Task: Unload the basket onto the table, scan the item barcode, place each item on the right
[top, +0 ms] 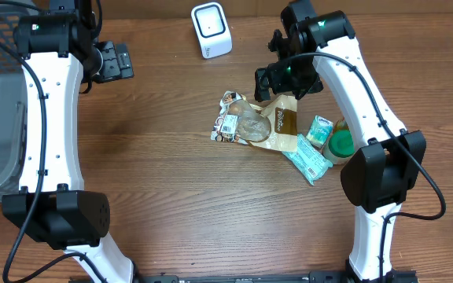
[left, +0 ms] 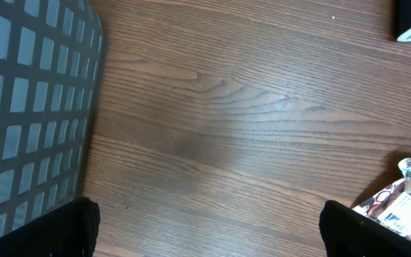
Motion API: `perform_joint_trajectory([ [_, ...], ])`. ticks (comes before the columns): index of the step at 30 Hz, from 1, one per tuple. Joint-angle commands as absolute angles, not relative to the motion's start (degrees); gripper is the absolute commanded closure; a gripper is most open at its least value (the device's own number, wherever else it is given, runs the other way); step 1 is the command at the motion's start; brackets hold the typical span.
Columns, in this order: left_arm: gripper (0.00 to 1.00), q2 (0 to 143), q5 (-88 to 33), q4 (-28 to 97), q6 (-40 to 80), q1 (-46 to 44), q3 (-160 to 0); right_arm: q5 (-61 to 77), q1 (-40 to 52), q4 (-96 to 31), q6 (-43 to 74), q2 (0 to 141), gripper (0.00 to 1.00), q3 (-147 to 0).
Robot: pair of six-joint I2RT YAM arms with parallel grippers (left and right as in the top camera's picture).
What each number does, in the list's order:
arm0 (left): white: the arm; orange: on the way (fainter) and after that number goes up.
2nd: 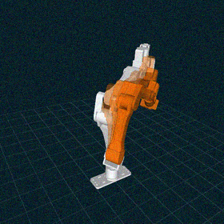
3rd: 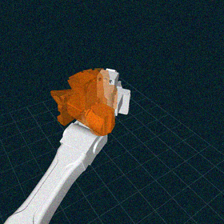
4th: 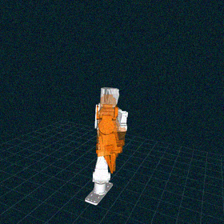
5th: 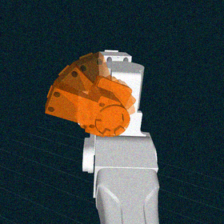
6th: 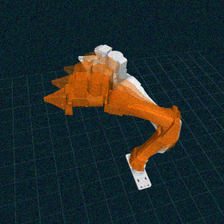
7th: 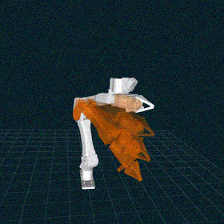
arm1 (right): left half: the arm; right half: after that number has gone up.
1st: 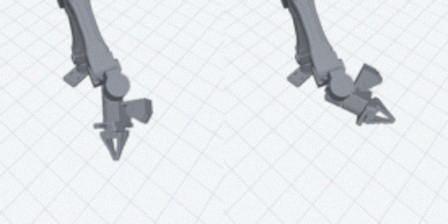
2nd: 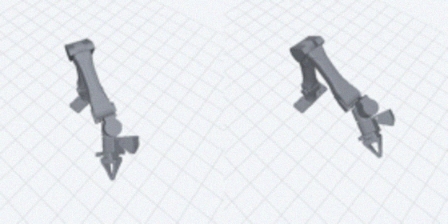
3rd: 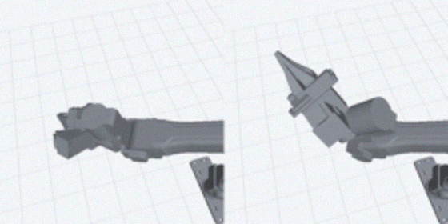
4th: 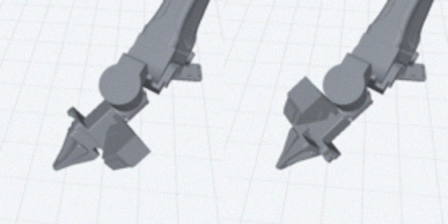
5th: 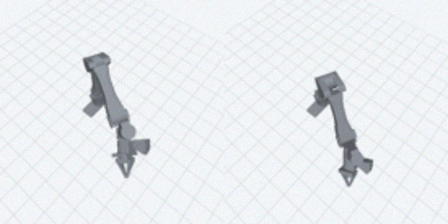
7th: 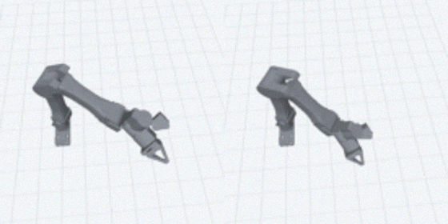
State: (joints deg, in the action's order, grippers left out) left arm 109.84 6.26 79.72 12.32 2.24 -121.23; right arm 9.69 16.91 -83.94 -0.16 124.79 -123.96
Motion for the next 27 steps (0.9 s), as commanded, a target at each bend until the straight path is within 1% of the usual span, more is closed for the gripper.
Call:
perform_joint_trajectory([
  [1, 0.00, 108.97, 6.37, 79.66, 12.88, 1.69, -121.93, 10.15, 16.80, -83.68, 0.01, 123.92, 0.00, -124.03],
  [15, 0.00, 108.97, 6.37, 79.66, 12.91, 1.69, -121.93, 10.15, 16.95, -83.68, 0.01, 122.65, 0.00, -124.16],
  [22, 0.00, 108.97, 6.37, 79.66, 12.88, 1.69, -121.93, 10.15, 19.51, -83.68, 0.03, 111.13, 0.00, -124.20],
  [27, 0.00, 108.97, 6.37, 79.66, 12.91, 1.69, -121.93, 8.80, 19.66, -83.70, 0.01, 101.93, 0.00, -124.20],
])
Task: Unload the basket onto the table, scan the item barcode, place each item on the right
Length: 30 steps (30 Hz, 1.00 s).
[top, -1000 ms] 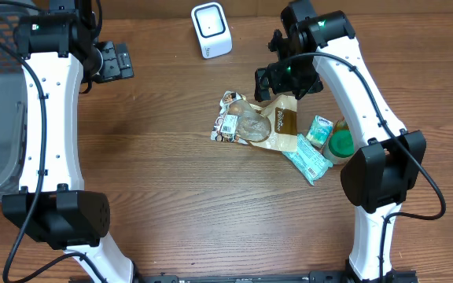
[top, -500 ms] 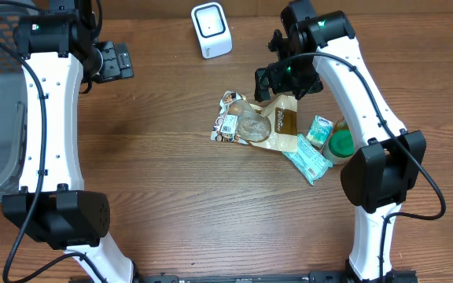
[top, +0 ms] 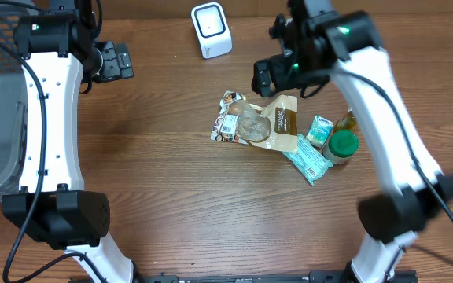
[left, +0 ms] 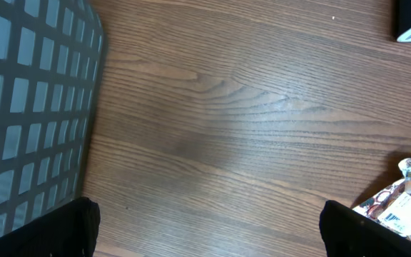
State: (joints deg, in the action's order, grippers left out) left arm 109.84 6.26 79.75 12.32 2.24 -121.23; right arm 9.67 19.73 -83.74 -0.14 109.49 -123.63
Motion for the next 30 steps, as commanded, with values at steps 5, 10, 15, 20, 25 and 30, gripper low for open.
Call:
perform_joint_trajectory([
  [5, 0.01, 108.97, 6.37, 79.66, 12.88, 1.69, -121.93, 5.41, 19.66, -83.57, 0.01, 91.15, 0.00, -124.20],
  [10, 0.00, 108.97, 6.37, 79.66, 12.88, 1.69, -121.93, 2.96, 19.64, -88.01, -0.01, 81.76, 0.00, -124.20],
  [15, 0.01, 108.97, 6.37, 79.66, 12.88, 1.69, -121.93, 2.17, 19.64, -88.71, -0.01, 74.41, 0.00, -124.18],
  [20, 0.01, 108.97, 6.37, 79.66, 12.91, 1.69, -121.93, 2.17, 19.22, -89.89, 0.01, 67.79, 0.00, -123.90],
  [25, 0.00, 108.97, 6.37, 79.66, 12.88, 1.69, -121.93, 2.17, 17.76, -91.09, 0.01, 59.48, 0.00, -119.52],
  [30, 0.00, 108.97, 6.37, 79.66, 12.88, 1.69, -121.93, 2.20, 16.53, -89.86, 0.01, 49.84, 0.00, -109.19],
])
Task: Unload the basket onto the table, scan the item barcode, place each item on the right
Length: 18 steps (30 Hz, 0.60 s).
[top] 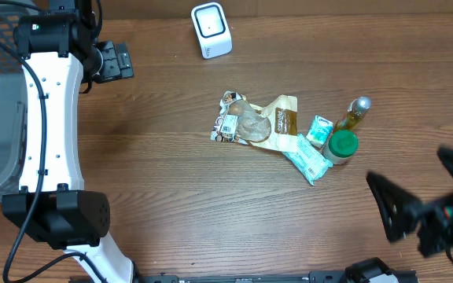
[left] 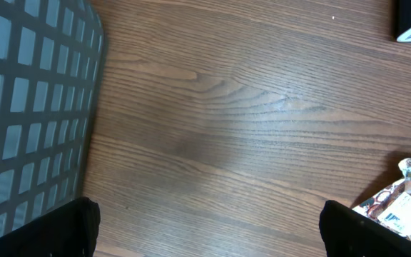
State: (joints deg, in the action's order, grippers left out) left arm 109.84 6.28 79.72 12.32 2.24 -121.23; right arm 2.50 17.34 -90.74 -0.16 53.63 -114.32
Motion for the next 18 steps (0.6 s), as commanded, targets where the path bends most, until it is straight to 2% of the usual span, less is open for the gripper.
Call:
perform_joint_trajectory([
  [1, 0.00, 108.97, 6.37, 79.66, 12.88, 1.69, -121.93, 2.17, 16.21, -88.82, 0.01, 47.37, 0.00, -106.17],
  [7, 0.00, 108.97, 6.37, 79.66, 12.88, 1.69, -121.93, 2.20, 13.56, -80.95, 0.01, 33.95, 0.00, -89.67],
  [12, 0.00, 108.97, 6.37, 79.66, 12.88, 1.69, -121.93, 2.20, 12.01, -79.44, -0.01, 26.20, 0.00, -81.49],
  [17, 0.01, 108.97, 6.37, 79.66, 12.91, 1.69, -121.93, 1.54, 11.81, -69.58, -1.74, 19.51, 0.00, -73.65],
  [18, 0.00, 108.97, 6.37, 79.66, 12.91, 1.69, -121.93, 1.54, 11.81, -63.48, -3.64, 16.58, 0.00, -69.23],
])
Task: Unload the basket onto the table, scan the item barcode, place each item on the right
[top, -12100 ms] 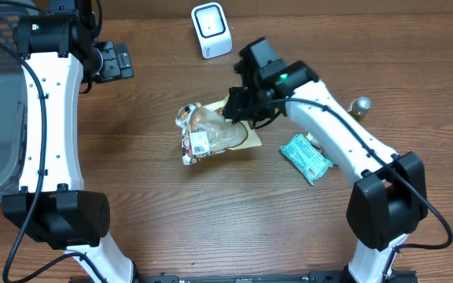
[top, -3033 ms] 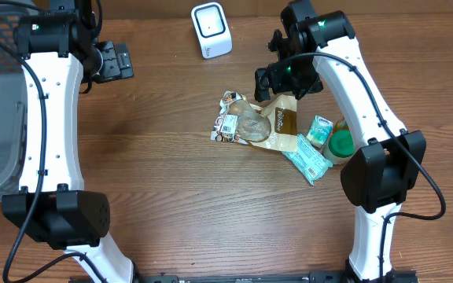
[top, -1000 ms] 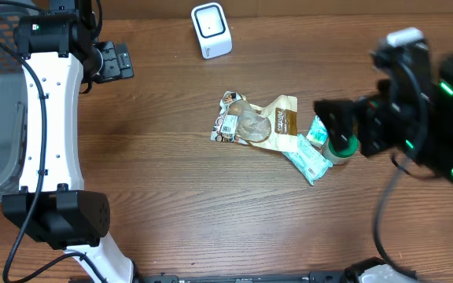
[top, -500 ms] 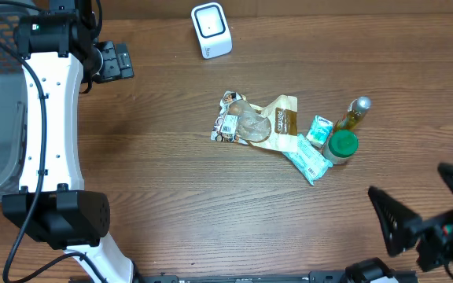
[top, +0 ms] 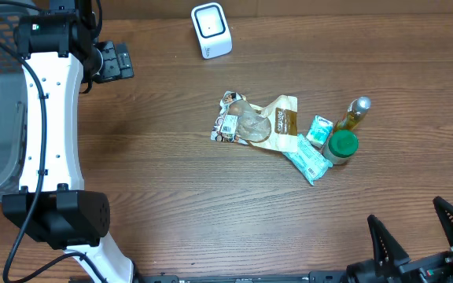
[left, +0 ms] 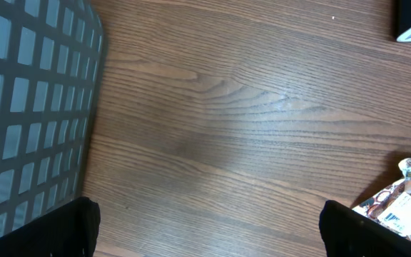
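A white barcode scanner [top: 211, 30] stands at the table's far edge; its corner shows in the left wrist view. Mid-table lies a pile of snack packets [top: 250, 122], with one packet's edge [left: 402, 201] in the left wrist view. To the right are a teal packet [top: 308, 155], a small green packet [top: 318, 129], a green-lidded jar [top: 341, 145] and a bottle [top: 354, 113]. My left gripper [left: 207, 230] hangs open over bare wood at the far left, holding nothing. My right gripper [top: 418, 232] is open at the bottom right corner, away from the items.
A grey mesh basket sits at the left edge, and its wall [left: 27, 93] fills the left of the left wrist view. The left arm [top: 49, 118] runs along the table's left side.
My right gripper has dropped from the lower right of the overhead view to its bottom edge, still open and holding nothing. The left arm and the items have not moved.
My right gripper first hovered at the far side of the snack pile, then stood slightly further back and closer to the camera. After that it was off at the lower right, and now sits at the bottom edge. The items lie as before.
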Motion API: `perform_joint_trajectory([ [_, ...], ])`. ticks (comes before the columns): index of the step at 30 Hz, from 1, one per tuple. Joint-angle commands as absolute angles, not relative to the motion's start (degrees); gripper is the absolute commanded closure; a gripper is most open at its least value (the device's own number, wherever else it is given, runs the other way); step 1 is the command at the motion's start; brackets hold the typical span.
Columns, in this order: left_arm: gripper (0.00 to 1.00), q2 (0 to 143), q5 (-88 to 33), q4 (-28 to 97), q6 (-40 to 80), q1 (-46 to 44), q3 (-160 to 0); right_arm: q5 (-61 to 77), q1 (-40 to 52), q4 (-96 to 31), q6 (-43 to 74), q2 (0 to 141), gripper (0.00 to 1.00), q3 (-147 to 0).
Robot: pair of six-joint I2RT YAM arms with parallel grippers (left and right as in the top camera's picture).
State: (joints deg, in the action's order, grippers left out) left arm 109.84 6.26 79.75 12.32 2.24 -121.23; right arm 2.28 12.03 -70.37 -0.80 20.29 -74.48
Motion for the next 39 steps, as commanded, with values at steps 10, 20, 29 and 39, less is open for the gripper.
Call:
perform_joint_trajectory([
  [10, 0.01, 108.97, 6.37, 79.66, 12.88, 1.67, -121.93, 3.03, 10.66, -21.23, -6.26, 5.02, 0.00, -38.94],
  [20, 0.00, 108.97, 6.37, 79.66, 12.91, 1.69, -121.93, 7.49, 10.48, 27.88, -6.22, 0.16, 0.00, -6.09],
  [29, 0.00, 108.97, 6.37, 79.66, 12.91, 1.69, -121.93, 7.55, 10.41, 18.68, -6.07, 0.16, 0.00, -0.47],
  [39, 0.00, 108.97, 6.37, 79.66, 12.91, 1.69, -121.93, 7.14, 10.41, -4.27, -5.87, 0.16, 0.00, -0.47],
])
